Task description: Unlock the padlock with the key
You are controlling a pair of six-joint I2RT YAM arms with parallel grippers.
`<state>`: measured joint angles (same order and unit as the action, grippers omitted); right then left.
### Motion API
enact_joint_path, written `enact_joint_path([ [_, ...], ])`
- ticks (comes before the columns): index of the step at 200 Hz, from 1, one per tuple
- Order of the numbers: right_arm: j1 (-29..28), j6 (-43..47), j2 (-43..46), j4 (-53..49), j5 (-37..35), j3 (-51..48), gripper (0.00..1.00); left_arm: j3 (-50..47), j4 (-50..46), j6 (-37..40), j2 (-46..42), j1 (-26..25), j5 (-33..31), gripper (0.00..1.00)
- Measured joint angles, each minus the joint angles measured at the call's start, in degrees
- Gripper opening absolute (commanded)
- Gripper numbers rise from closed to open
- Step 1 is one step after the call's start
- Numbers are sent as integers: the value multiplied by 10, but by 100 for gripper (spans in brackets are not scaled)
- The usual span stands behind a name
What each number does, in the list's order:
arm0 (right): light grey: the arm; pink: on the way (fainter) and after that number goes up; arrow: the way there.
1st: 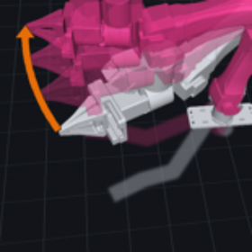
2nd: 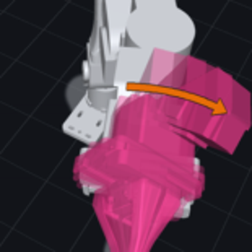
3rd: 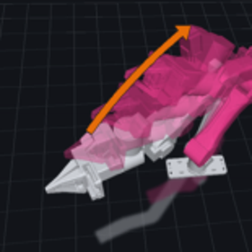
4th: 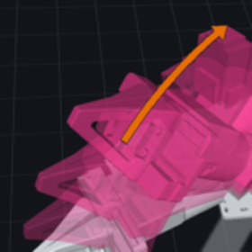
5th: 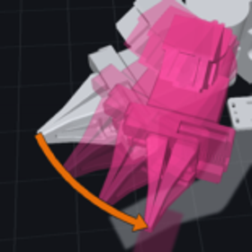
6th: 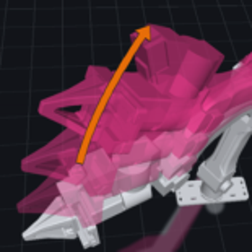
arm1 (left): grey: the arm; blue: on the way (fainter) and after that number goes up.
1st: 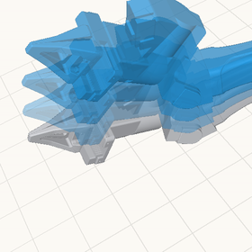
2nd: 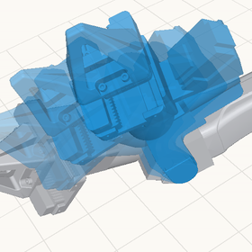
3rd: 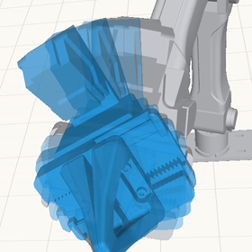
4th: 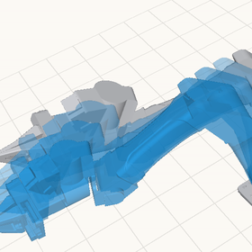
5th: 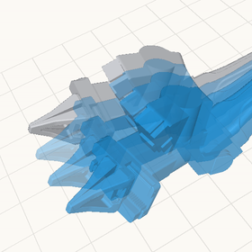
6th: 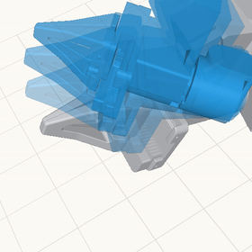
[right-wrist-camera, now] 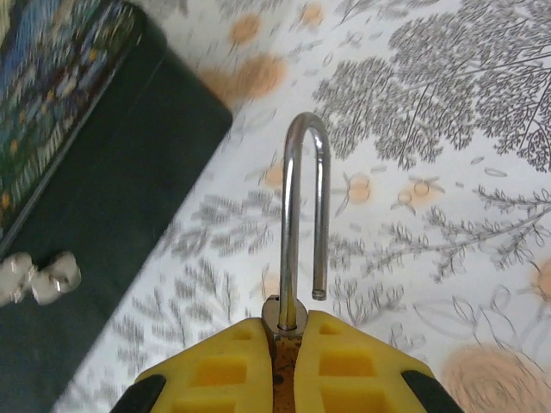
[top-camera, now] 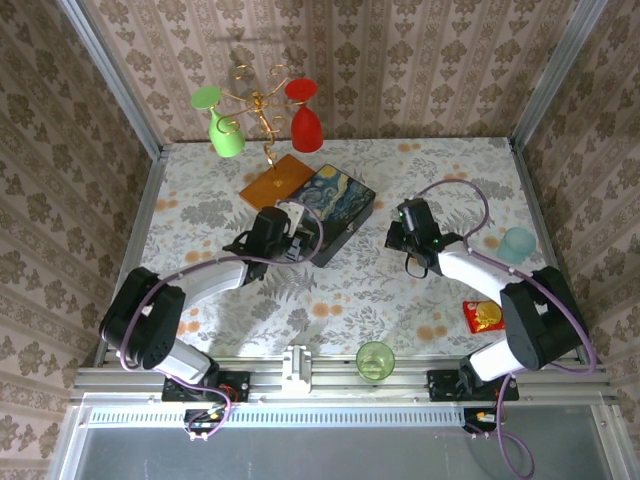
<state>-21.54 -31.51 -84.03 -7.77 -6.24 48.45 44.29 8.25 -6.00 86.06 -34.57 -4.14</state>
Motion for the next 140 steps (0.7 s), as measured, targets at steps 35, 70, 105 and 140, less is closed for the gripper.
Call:
enact_joint_path([
  [35, 40, 75, 3, -168, 91, 57, 0, 9, -14, -27, 4, 40, -9, 46],
  [70, 54, 113, -21, -284, 72, 61, 0, 14, -23, -46, 7, 54, -17, 47],
  [105, 86, 140, -44, -330, 74, 69, 0, 24, -20, -50, 20, 73, -15, 47],
  [140, 113, 164, -91, -337, 89, 89, 0, 24, -9, -65, 24, 96, -7, 47],
])
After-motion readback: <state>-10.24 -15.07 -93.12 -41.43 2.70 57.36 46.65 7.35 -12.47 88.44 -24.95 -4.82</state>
